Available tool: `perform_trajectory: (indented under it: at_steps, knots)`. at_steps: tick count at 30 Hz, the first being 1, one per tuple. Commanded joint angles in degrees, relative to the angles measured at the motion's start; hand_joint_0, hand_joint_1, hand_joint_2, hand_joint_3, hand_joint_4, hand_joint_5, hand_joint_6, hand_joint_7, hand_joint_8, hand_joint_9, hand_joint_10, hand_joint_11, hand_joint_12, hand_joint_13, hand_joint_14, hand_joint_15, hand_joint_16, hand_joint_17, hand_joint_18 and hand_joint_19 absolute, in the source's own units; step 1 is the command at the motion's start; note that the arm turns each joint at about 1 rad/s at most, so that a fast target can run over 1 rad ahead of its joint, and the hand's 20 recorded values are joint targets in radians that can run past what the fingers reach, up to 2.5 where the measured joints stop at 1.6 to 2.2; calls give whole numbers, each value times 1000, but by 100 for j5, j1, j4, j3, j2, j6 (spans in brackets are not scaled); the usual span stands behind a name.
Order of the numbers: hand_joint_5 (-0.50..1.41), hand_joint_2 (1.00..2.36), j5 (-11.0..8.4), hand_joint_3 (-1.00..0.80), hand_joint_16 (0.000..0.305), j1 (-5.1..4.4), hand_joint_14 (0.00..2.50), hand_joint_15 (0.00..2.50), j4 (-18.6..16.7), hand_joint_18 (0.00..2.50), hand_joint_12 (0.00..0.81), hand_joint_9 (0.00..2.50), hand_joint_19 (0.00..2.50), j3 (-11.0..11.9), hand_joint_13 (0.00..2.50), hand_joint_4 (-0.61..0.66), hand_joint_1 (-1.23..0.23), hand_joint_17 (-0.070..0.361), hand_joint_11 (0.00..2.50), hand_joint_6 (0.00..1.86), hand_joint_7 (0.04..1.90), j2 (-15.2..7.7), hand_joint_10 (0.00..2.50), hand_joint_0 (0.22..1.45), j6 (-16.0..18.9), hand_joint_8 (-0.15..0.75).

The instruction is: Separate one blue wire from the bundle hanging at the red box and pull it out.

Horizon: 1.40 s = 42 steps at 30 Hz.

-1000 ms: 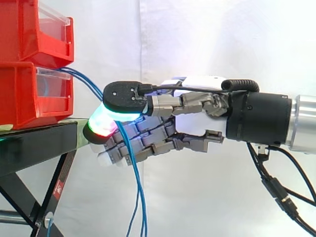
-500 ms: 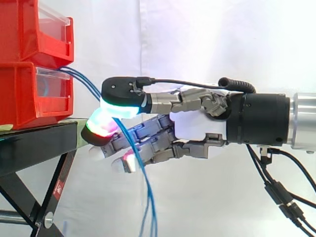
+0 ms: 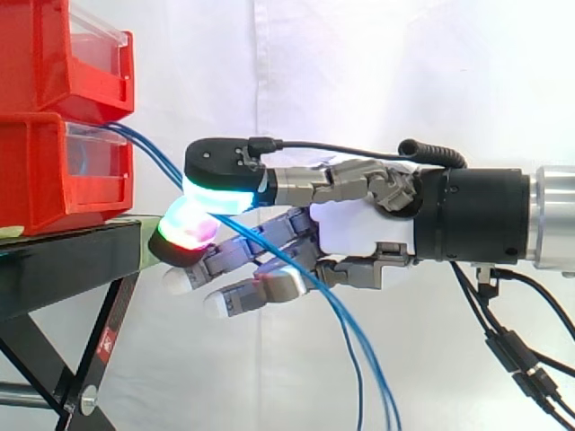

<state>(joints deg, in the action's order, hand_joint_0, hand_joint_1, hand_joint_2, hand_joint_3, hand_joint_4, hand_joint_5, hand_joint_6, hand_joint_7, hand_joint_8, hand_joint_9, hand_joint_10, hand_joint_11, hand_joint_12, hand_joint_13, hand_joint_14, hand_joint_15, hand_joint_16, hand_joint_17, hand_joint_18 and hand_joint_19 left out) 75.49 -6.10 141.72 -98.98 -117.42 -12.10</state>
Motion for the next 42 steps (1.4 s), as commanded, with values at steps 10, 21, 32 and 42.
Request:
perform_trajectory:
  at_steps: [10,21,32,42]
  knots:
    - [-194,1021,-140,-264,44,-40,7,1431,189,548,292,730,312,2,1646,179,-677,100,355,800,1008,62,9,664,190,351]
    - [-194,1020,-201,-266,50,-67,23,1084,242,544,408,703,366,2,1242,178,-673,113,339,801,1003,53,9,657,260,337]
    - [-193,1020,-210,-252,44,-76,13,394,242,574,461,651,284,2,1291,199,-669,99,269,805,1012,53,7,648,278,353]
    - [-196,1020,-210,-259,51,-76,14,1373,242,650,338,662,392,2,1771,199,-648,115,300,803,1025,53,8,650,269,352]
